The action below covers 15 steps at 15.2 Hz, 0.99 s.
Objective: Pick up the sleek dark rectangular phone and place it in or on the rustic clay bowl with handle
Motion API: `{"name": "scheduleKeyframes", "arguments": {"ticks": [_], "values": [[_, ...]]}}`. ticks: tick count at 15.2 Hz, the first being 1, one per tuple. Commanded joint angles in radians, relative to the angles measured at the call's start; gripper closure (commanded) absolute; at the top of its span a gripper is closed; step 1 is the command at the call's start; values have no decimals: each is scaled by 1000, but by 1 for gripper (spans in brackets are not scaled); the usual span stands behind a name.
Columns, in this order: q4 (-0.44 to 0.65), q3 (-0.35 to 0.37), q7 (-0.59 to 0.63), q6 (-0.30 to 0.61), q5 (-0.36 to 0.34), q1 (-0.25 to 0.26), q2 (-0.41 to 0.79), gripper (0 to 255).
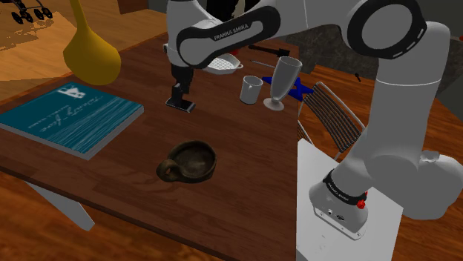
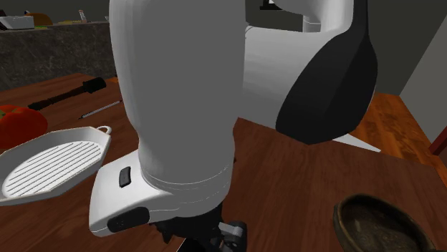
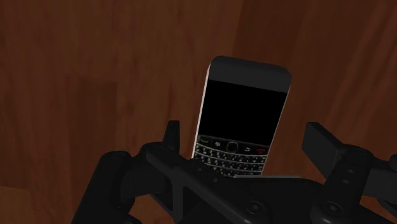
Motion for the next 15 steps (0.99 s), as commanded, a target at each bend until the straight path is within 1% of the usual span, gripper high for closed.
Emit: {"name": "scheduleKeyframes", "arguments": {"ticks": [1, 3, 11, 12, 15], "values": [[-9, -2, 3, 22, -4, 1, 13, 0], [-18, -5, 6, 49, -9, 2, 31, 0], [-18, -5, 6, 49, -9, 2, 31, 0], [-18, -5, 6, 49, -9, 2, 31, 255], [-17, -5, 7, 48, -10, 3, 31, 255]]}}
